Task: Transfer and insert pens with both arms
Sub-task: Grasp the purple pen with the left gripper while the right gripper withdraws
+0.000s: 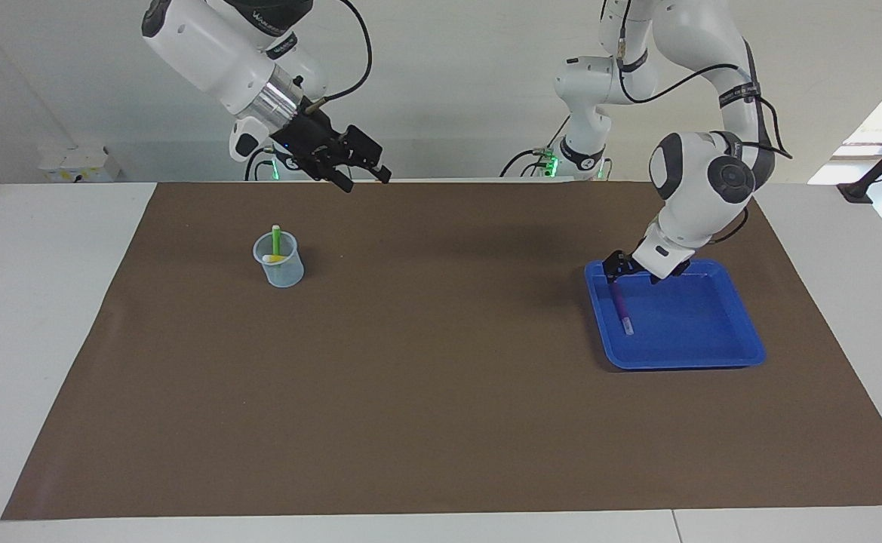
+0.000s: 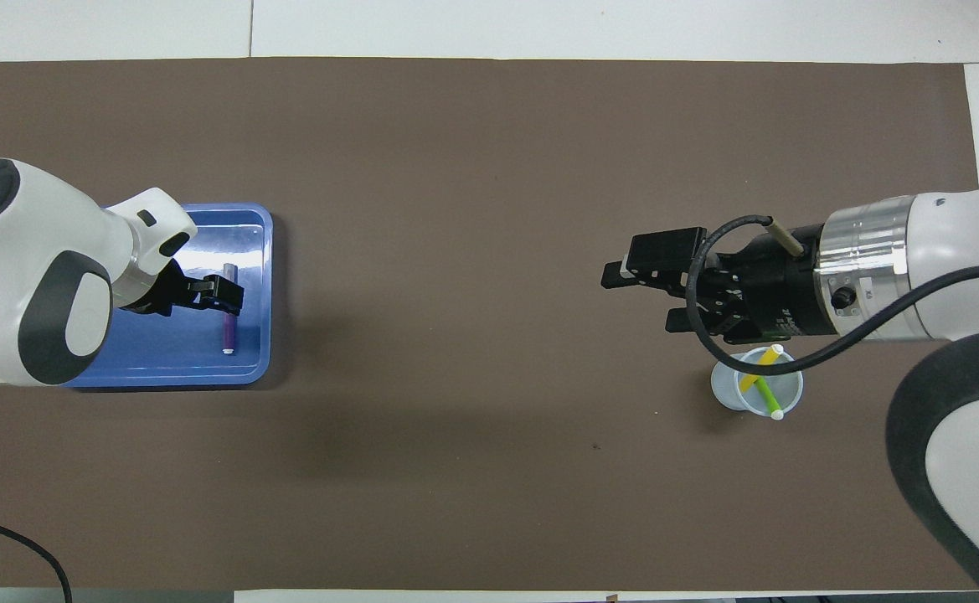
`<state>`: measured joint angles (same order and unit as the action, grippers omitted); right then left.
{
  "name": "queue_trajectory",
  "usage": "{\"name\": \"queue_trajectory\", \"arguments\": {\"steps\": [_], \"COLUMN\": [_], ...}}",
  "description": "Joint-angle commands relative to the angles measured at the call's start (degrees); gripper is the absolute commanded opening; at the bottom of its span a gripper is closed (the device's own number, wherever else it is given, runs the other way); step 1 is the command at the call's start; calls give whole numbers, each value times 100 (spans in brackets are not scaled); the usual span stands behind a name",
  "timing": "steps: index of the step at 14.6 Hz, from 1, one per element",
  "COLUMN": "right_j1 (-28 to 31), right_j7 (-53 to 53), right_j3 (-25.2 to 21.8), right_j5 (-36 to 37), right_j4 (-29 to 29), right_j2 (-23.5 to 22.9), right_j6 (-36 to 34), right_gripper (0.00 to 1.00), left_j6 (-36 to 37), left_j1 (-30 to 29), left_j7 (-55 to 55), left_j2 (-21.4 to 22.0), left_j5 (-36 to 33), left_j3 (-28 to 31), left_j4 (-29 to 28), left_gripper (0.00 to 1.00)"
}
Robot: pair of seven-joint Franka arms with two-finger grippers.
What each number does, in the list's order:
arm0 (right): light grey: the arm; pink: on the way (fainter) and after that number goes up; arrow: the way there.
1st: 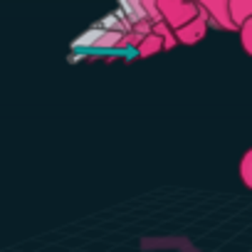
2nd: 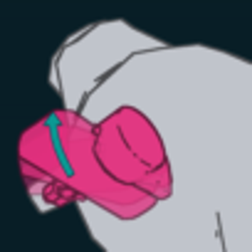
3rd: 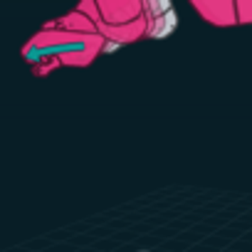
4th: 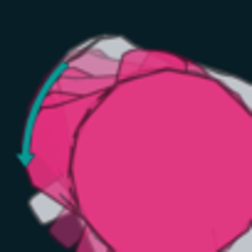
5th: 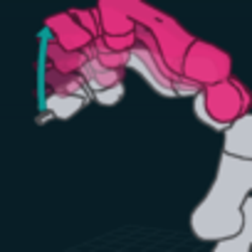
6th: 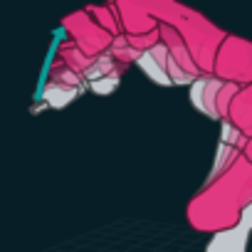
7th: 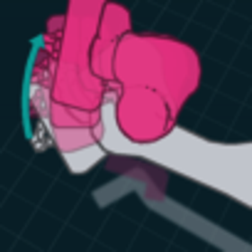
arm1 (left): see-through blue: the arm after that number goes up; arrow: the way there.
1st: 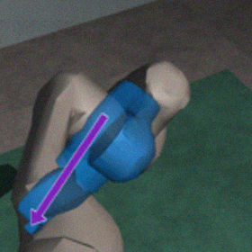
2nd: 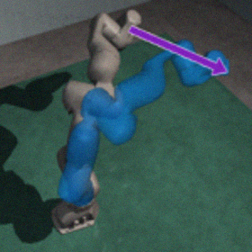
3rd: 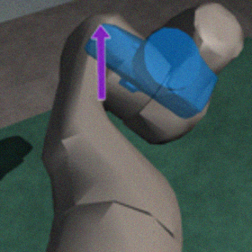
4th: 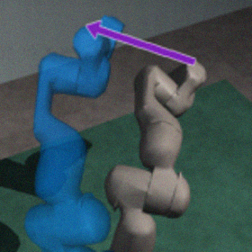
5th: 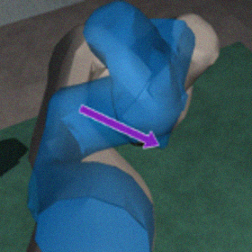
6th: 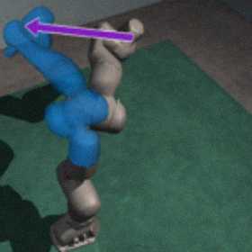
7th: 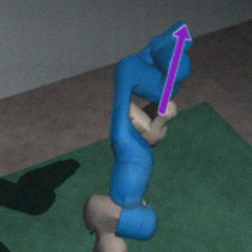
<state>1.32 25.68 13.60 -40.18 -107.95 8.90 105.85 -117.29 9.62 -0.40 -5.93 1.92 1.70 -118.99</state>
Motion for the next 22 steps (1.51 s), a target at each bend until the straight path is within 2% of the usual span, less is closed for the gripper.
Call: {"name": "queue_trajectory", "arguments": {"steps": [1,4,11,17,20,22], "right_j1": [0,0,9,0,0,0], "right_j7": [113,113,95,104,104,104], "right_j3": [20,20,20,20,20,20], "right_j5": [-148,-139,-139,-139,-139,-139], "right_j4": [-165,-174,-183,-174,-183,-174], "right_j2": [138,147,138,147,138,138], "right_j6": [111,103,111,111,111,111], "right_gripper": [100,100,100,100,100,100], "left_j6": [-329,-522,-927,-1182,-1217,-1182], "left_j1": [-39,-118,-110,-110,-101,-110], "left_j7": [215,313,313,313,313,313], "left_j2": [-66,-233,-585,-804,-831,-831], "left_j5": [-262,-262,-324,-324,-324,-324], "left_j3": [-21,-21,-21,-29,-21,-21], "left_j4": [-151,-151,-151,-151,-151,-125], "left_gripper": [100,100,84,76,65,47]}}
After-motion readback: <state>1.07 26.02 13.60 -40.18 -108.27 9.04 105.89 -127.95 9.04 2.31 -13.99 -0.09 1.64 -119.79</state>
